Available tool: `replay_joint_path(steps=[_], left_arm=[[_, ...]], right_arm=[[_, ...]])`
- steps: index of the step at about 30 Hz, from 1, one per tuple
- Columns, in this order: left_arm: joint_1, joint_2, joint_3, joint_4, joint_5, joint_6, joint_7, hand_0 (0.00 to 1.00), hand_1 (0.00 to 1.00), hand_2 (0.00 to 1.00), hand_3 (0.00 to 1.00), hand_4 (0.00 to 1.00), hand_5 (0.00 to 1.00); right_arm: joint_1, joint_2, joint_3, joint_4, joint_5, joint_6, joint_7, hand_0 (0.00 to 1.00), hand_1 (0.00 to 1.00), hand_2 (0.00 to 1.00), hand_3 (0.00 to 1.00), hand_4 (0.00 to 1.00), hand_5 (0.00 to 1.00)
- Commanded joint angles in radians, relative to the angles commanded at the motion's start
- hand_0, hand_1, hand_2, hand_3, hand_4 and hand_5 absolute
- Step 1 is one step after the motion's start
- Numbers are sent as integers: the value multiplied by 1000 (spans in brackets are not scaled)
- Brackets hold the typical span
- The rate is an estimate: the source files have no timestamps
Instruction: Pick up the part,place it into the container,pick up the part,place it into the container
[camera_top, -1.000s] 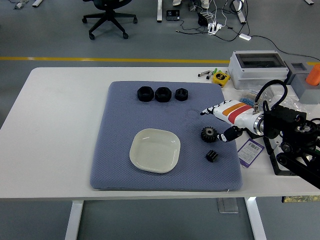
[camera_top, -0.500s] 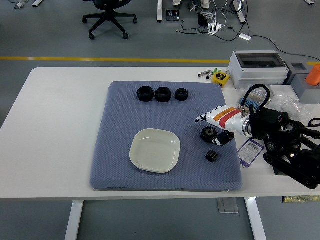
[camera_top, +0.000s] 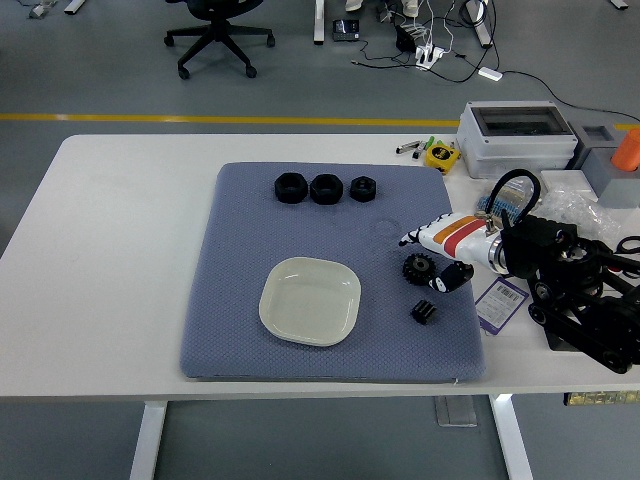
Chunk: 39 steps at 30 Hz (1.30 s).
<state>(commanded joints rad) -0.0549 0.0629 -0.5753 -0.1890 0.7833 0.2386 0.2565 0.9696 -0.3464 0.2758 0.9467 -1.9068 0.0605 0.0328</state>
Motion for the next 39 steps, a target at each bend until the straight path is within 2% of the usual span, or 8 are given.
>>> replay_joint_path(steps=[20,21,26,27,32,33,38,39], left_arm=[[-2,0,-7,0,12,1,3,577,585,606,705,709,686],[-2,0,-7,-1,13,1,3,575,585,606,706,709,686],[-3,0,-9,-1,16,0,4,575,585,606,706,709,686],[-2,0,-10,-1,17,0,4,574,585,606,705,709,686],[0,-1,-18,-1,28,0,8,574,585,606,705,709,686],[1,-1,-20,-1,31,0,9,577,585,606,705,708,686],[4,-1,-29,-1,45,-2,13,577,585,606,705,708,686],[4,-1,-30,-1,47,-2,13,577,585,607,705,707,686]], right_arm=[[-8,29,-20,-57,5,-16,13,866,809,851,914,669,213],[-9,32,-21,-61,9,-22,14,769,736,790,832,627,210],[-12,36,-26,-76,19,-27,15,769,736,790,832,627,210],[-13,36,-28,-80,22,-28,16,610,516,587,612,415,138],[-21,40,-36,-89,37,-40,15,610,516,587,612,415,138],[-22,42,-38,-90,41,-46,14,356,331,388,408,278,246],[-26,47,-44,-97,59,-62,10,356,331,388,408,278,246],[-26,47,-45,-98,63,-64,10,271,250,329,368,253,293]])
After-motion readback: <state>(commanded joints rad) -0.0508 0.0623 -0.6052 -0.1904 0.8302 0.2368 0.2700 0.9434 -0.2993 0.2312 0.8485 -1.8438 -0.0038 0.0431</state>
